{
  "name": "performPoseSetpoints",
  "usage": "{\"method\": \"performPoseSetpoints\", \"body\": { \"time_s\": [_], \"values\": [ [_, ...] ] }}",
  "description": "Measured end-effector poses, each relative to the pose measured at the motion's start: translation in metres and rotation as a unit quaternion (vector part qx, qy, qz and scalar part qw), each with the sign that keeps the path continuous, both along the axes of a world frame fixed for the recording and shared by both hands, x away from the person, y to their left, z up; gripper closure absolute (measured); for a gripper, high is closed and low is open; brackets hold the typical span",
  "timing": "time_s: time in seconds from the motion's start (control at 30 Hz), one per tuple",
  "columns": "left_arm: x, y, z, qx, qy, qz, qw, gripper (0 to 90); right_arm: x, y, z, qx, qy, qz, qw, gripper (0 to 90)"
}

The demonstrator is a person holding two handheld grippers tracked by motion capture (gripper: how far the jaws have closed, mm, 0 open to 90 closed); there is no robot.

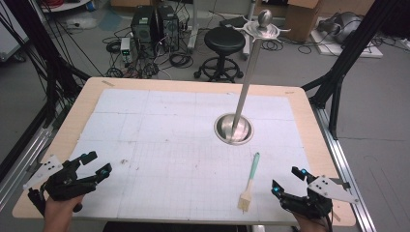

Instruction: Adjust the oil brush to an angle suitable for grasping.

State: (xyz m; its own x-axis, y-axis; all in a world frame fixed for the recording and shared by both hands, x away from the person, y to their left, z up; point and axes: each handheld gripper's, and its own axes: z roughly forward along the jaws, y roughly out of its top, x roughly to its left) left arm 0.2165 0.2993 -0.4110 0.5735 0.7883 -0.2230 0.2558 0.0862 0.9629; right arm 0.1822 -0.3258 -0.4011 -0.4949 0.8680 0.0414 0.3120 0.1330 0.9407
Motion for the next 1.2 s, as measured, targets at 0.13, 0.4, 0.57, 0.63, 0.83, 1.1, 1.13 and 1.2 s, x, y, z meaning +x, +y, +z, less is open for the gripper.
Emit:
{"method": "performPoseSetpoints", "body": {
  "time_s": [0.13,0.4,0.57,0.63,0.83,1.1,1.13,1.2],
  "values": [
    [0.001,0.001,-0.001,-0.002,0.003,0.003,1.0000,20.8,0.003,0.001,0.000,0.012,0.001,-0.003,0.9999,16.9],
    [0.001,-0.002,-0.002,0.008,0.007,0.000,0.9999,20.9,0.022,0.036,-0.001,0.012,0.019,0.029,0.9993,39.6],
    [0.002,-0.002,-0.003,0.007,0.009,-0.001,0.9999,20.9,0.036,0.064,-0.010,-0.011,0.058,0.074,0.9955,71.7],
    [0.002,-0.002,-0.003,0.008,0.008,-0.002,0.9999,20.9,0.039,0.067,-0.013,-0.015,0.070,0.077,0.9944,79.6],
    [0.001,-0.002,-0.003,0.008,0.009,-0.002,0.9999,21.1,0.053,0.080,-0.035,-0.052,0.145,0.103,0.9826,89.5],
    [0.001,-0.003,-0.003,0.009,0.009,-0.002,0.9999,21.5,0.052,0.082,-0.045,-0.078,0.189,0.113,0.9723,89.5],
    [0.001,-0.003,-0.003,0.009,0.010,-0.003,0.9999,21.5,0.051,0.080,-0.044,-0.081,0.190,0.112,0.9720,89.5],
    [0.001,-0.003,-0.003,0.009,0.010,-0.002,0.9999,21.6,0.046,0.078,-0.043,-0.087,0.191,0.110,0.9716,89.5]
  ]
}}
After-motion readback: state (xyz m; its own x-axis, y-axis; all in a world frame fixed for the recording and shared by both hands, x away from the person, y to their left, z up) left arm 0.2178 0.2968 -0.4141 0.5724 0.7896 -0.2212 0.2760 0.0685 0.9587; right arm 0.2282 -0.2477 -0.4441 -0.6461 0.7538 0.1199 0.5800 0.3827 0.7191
